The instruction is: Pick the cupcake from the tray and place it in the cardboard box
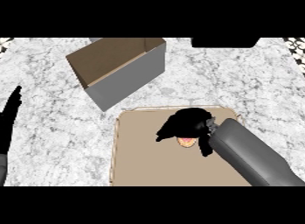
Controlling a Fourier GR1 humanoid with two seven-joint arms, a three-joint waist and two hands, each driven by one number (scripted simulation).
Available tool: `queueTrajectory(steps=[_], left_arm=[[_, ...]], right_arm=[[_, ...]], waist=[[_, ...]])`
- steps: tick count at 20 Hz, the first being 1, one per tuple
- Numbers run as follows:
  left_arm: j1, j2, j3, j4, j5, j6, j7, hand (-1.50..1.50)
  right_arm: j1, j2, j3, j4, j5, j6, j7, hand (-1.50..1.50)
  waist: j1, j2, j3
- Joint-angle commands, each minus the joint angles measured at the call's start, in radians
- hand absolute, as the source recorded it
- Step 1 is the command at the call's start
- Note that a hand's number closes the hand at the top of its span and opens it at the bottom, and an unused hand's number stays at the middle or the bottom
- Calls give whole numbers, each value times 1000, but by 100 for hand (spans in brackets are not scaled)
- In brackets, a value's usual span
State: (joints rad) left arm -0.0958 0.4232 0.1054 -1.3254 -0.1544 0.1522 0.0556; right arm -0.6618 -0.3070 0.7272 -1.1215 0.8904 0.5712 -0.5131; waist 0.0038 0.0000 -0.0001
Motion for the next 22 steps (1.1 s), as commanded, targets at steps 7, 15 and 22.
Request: queueTrajectory(steps=[7, 15, 22], left_arm=[[-13, -23, 19, 10, -16, -23, 12, 0], [68, -13, 45, -26, -20, 12, 6, 0], [46, -21, 34, -49, -18, -3, 16, 0]], right_arm=[[15, 99, -97, 132, 116, -287, -104, 150], [100, 84, -483, 175, 33, -410, 489, 150], [97, 87, -526, -44, 162, -545, 844, 150]], waist=[[2, 2, 0], [-77, -18, 0], [-34, -13, -1]])
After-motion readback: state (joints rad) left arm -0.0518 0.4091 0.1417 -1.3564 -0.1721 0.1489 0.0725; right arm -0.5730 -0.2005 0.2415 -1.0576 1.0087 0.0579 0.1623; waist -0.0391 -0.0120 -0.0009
